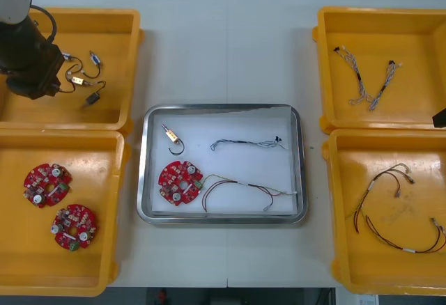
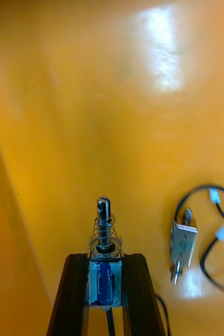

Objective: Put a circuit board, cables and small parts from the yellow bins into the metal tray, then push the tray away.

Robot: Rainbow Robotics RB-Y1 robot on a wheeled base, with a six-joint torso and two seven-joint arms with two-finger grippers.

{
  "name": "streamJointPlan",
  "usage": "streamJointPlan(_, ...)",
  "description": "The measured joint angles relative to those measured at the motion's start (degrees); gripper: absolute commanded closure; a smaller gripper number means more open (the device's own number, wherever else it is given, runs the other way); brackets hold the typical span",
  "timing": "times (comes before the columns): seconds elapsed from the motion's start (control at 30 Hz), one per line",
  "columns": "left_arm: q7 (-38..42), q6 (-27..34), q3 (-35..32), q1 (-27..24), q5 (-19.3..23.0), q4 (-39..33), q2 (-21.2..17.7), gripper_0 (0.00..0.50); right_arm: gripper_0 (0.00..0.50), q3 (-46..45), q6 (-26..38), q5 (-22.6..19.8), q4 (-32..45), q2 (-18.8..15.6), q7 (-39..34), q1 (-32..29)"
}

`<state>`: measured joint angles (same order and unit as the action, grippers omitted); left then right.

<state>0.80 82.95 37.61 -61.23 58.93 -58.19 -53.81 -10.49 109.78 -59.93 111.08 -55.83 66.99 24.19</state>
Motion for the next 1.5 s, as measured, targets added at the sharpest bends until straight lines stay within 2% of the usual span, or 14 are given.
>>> streamJointPlan(0.13, -8.8, 6.0, -2.5, 0.0, -0.4, -5.4, -1.6, 0.500, 0.000, -0.3, 0.0, 1.0, 0.0, 0.0, 0.0, -1.5)
streamJointPlan(0.23, -12.2, 10.0, -4.3, 0.0, -0.5, -9.1, -2.2, 0.500, 0.000, -0.3, -0.1, 1.5, 0.0, 0.0, 0.0, -2.3)
streamJointPlan(0.53, -12.3, 17.7, -8.7, 0.5, -0.6, -23.5, -2.9, 0.500, 0.000, -0.3, -3.7, 1.9, 0.1, 0.0, -0.3, -5.9)
streamJointPlan(0.73, -11.5, 18.8, -13.3, 4.4, -0.6, -35.3, -2.9, 0.500, 0.000, -0.3, -4.0, 3.5, 0.1, 0.1, -3.1, -7.3)
streamJointPlan(0.87, -6.1, 19.6, -14.1, 7.1, -3.0, -42.2, -2.1, 0.500, 0.000, -0.3, -4.0, 5.7, 0.1, 0.5, -3.1, -7.4)
streamJointPlan(0.97, 1.6, 20.4, -14.2, 8.7, -5.6, -45.2, -0.1, 0.500, 0.000, -0.3, -4.0, 6.5, 0.1, 0.9, -3.1, -7.4)
streamJointPlan(1.1, 10.5, 20.8, -14.2, 10.4, -10.1, -47.5, 4.8, 0.500, 0.000, -0.3, -4.0, 6.6, 0.1, 1.0, -3.1, -7.4)
streamJointPlan(1.3, 10.3, 21.5, -13.7, 11.7, -17.4, -48.2, 13.6, 0.500, 0.000, -0.3, -4.0, 6.5, 0.1, 1.1, -3.1, -7.4)
streamJointPlan(1.5, 10.2, 21.6, -9.5, 11.9, -24.8, -48.2, 20.5, 0.500, 0.000, -0.4, -4.0, 6.5, 0.1, 1.2, -3.1, -7.4)
